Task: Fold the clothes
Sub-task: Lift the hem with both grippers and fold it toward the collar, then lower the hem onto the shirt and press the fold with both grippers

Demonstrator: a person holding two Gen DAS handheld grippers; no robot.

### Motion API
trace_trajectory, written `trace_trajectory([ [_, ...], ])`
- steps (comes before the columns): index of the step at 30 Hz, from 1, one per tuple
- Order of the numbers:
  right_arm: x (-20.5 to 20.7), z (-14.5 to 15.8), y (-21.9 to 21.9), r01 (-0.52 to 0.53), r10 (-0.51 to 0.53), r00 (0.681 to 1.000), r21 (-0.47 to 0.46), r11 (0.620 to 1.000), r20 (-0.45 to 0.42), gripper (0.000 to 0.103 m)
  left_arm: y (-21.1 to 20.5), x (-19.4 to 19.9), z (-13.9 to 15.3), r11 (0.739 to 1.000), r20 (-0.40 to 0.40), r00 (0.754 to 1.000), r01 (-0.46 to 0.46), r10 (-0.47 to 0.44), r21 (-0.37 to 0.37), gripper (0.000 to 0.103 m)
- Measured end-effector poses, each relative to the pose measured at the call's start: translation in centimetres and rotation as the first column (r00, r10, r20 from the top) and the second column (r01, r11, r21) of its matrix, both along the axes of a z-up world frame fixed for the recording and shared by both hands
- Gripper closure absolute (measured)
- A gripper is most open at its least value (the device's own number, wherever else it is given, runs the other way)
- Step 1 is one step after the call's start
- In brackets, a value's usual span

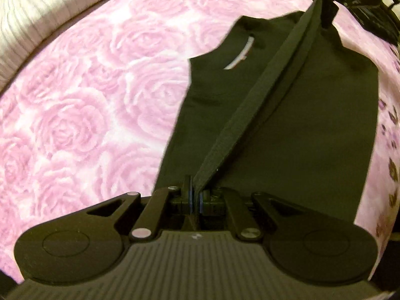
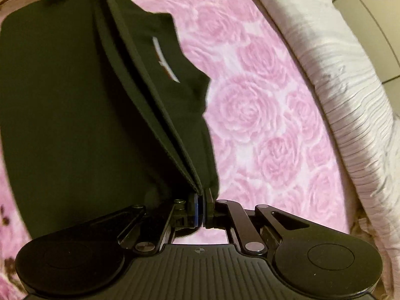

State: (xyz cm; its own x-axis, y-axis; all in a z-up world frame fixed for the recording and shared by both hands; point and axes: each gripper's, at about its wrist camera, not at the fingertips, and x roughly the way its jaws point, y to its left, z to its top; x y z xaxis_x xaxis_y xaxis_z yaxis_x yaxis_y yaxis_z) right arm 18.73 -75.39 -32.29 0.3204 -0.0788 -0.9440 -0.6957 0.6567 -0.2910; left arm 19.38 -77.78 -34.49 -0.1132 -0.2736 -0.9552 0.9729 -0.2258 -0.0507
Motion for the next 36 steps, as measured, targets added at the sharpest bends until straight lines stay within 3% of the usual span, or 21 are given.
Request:
trace_trajectory([
  [11,6.4,-3.7,-2.5,0.028,-0.022,0.997,0.076,0.997,-0.078,0.102,-3.2,3.4,-2.6,0.994,-0.021,0.994,-0.102,0.103,0.04,0.095],
  [19,9.1,-6.1,-5.1,0.147,-0.123,0.984,0.192,0.97,-0.132,0.102,-3.8,4.6,-4.4,0.984,-0.039,0.986,-0.162,0.165,0.069,0.093],
  [21,9.4,-6.1,-5.7,0.192,-0.166,0.977,0.221,0.956,-0.13,0.102,-3.8,5.4,-4.4,0.977,-0.044,0.977,-0.204,0.207,0.063,0.084],
  [22,9.6,-6.2,-6.1,0.216,-0.19,0.973,0.236,0.947,-0.129,0.101,-3.6,5.8,-4.2,0.97,-0.038,0.97,-0.237,0.239,0.051,0.081],
  [24,9.7,-6.0,-6.8,0.281,-0.26,0.959,0.267,0.922,-0.114,0.09,-2.9,7.6,-3.5,0.933,0.001,0.933,-0.36,0.36,0.001,0.081],
  [26,9.4,-5.5,-7.6,0.347,-0.338,0.938,0.287,0.893,-0.081,0.062,-1.7,9.7,-2.7,0.87,0.016,0.871,-0.491,0.492,-0.044,0.083],
  [28,9.2,-4.9,-8.3,0.406,-0.41,0.91,0.314,0.858,-0.056,0.055,-0.4,11.4,-1.9,0.816,0.006,0.819,-0.572,0.574,-0.076,0.083],
  [30,8.6,-4.3,-9.0,0.458,-0.474,0.88,0.346,0.819,-0.043,0.052,0.7,11.9,-1.2,0.793,0.012,0.796,-0.601,0.605,-0.097,0.083],
  [32,7.9,-3.8,-9.2,0.502,-0.531,0.847,0.368,0.783,-0.026,0.05,1.8,11.6,-0.8,0.788,0.004,0.792,-0.607,0.61,-0.102,0.083],
  [36,6.9,-2.9,-9.9,0.579,-0.63,0.776,0.438,0.687,-0.038,0.05,3.6,9.3,-1.2,0.818,-0.02,0.821,-0.57,0.571,-0.076,0.082],
])
